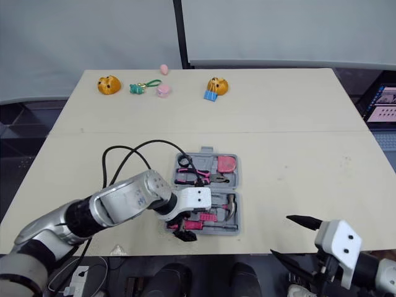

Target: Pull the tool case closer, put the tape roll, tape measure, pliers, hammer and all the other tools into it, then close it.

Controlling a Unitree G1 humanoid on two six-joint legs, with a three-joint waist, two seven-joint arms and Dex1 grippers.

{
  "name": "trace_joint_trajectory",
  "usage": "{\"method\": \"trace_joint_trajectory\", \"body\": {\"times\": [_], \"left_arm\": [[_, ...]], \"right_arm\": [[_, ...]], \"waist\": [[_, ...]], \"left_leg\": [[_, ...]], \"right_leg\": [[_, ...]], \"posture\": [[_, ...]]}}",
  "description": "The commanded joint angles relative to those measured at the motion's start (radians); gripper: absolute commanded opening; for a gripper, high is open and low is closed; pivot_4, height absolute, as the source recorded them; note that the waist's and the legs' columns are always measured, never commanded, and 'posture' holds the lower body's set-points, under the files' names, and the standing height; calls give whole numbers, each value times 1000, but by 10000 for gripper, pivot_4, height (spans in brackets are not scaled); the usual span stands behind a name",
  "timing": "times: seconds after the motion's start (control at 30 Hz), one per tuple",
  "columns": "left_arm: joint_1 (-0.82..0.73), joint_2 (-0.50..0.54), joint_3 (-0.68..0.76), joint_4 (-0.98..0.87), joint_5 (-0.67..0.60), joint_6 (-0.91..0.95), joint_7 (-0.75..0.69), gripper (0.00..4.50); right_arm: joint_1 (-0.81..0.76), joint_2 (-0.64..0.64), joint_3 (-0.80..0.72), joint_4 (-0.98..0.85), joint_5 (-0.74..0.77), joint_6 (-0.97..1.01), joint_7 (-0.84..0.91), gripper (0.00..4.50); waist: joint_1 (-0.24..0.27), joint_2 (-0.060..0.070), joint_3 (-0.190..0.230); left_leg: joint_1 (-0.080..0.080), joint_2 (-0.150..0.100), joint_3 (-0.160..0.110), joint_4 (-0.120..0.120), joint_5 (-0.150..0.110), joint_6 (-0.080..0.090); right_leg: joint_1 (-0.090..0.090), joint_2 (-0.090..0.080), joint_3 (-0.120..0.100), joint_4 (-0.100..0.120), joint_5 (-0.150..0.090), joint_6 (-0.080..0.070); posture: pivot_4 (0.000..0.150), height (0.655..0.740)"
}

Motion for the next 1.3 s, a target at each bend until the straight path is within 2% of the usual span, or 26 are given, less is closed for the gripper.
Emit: {"method": "trace_joint_trajectory", "body": {"times": [0.03,0.07,0.17,0.37,0.4,0.53,0.77,1.3], "left_arm": [[-11,-2,88,-38,-44,17,-1,40110],[-1,-4,122,-40,-56,15,0,40110],[73,-14,244,-36,-80,-60,19,32132],[304,13,448,-6,-120,-345,-19,2936],[349,22,476,-5,-128,-406,-41,607],[488,45,541,10,-134,-598,-101,607],[561,20,534,83,-77,-815,-127,607],[614,-24,423,200,64,-976,-127,607]], "right_arm": [[-9,-3,4,-22,9,3,-4,45000],[-12,-3,5,-22,9,5,-4,45000],[-18,-3,2,-21,8,8,-3,45000],[-23,-1,-2,-20,7,12,-6,45000],[-25,-1,-2,-18,6,13,-6,45000],[-30,-2,-5,-14,5,15,-7,45000],[-37,-5,-10,-10,5,18,-7,45000],[-24,4,-28,-21,8,20,-21,45000]], "waist": [[0,0,0],[0,0,0],[0,0,0],[-4,0,0],[-4,0,0],[-1,1,0],[2,1,-1],[1,1,-1]], "left_leg": [[0,0,0,0,0,0],[0,0,0,0,0,0],[0,0,0,0,0,0],[0,1,0,0,0,0],[0,1,0,0,0,0],[0,5,0,0,0,0],[0,3,0,0,0,0],[1,0,0,0,0,0]], "right_leg": [[0,0,0,0,0,0],[0,0,0,0,0,0],[0,0,0,0,0,0],[0,0,0,0,0,0],[0,0,0,0,0,0],[0,0,0,-1,0,0],[1,-1,0,-1,0,0],[1,-1,0,-1,0,0]], "posture": [[1500,7121],[1500,7121],[1500,7121],[1500,7121],[1500,7121],[1500,7121],[1500,7121],[1500,7121]]}}
